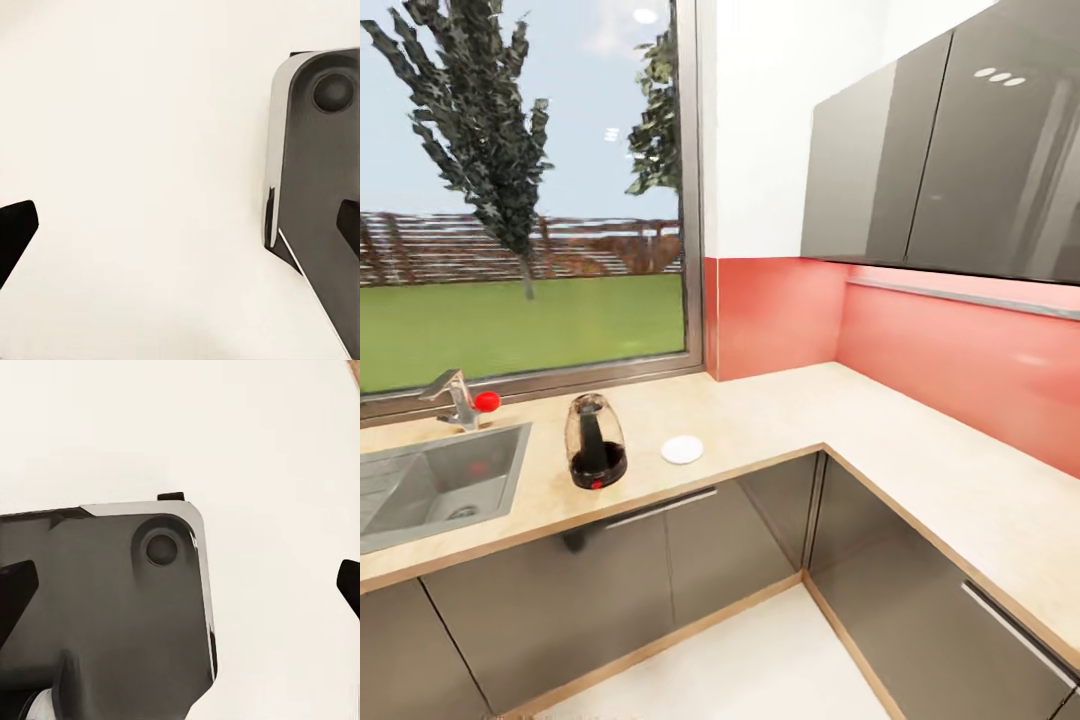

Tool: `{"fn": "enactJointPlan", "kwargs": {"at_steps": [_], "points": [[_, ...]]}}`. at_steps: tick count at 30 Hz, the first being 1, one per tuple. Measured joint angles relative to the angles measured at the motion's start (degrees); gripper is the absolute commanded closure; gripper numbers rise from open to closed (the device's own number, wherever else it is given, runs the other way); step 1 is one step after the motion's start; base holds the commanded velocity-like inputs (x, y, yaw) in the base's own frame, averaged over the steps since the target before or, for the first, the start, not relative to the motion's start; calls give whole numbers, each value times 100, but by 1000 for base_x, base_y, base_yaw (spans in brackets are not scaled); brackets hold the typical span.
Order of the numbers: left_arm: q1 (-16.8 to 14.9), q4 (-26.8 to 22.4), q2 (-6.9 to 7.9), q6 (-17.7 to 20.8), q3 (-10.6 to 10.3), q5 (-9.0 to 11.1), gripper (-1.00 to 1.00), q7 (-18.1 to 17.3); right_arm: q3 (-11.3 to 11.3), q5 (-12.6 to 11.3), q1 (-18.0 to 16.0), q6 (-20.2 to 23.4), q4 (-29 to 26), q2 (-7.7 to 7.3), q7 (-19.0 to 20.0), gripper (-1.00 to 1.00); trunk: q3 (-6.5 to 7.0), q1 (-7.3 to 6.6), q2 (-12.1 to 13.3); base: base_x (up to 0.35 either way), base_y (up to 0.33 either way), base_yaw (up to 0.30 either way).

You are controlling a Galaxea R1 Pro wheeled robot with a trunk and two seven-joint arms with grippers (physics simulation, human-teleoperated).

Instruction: Set up a coffee station on the kitchen countertop: keep the coffee maker on the countertop, move the bottle of coffee from the kitchen shelf to the counter next to the coffee maker, place a paper coffee filter on top of the coffee maker, put the saucer next to the coffee maker with the coffee cup on the saucer, and place the electric kettle next to the coffee maker.

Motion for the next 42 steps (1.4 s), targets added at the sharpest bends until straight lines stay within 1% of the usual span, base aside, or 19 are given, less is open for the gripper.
{"fn": "enactJointPlan", "kwargs": {"at_steps": [5,15,18,24,42], "points": [[0,1,-2,-4,1,-3,-100,-4,0,0,0,0,-1,0,0,-100,0,0,0,0,-77,279],[-4,2,-9,-4,1,-6,-100,-5,-1,0,0,-1,-2,0,0,-100,0,0,0,0,-250,262],[-3,2,-37,-5,-3,-8,-100,-4,-1,0,0,-1,-2,0,0,-100,0,0,0,0,-271,55],[-2,-3,-44,-5,-8,-8,-100,-5,9,14,1,-1,-2,-4,21,-100,0,0,0,0,-267,9],[-3,-37,-43,1,-8,-8,-100,1,1,1,0,0,-4,-3,1,-100,0,0,0,0,-15,0]]}}
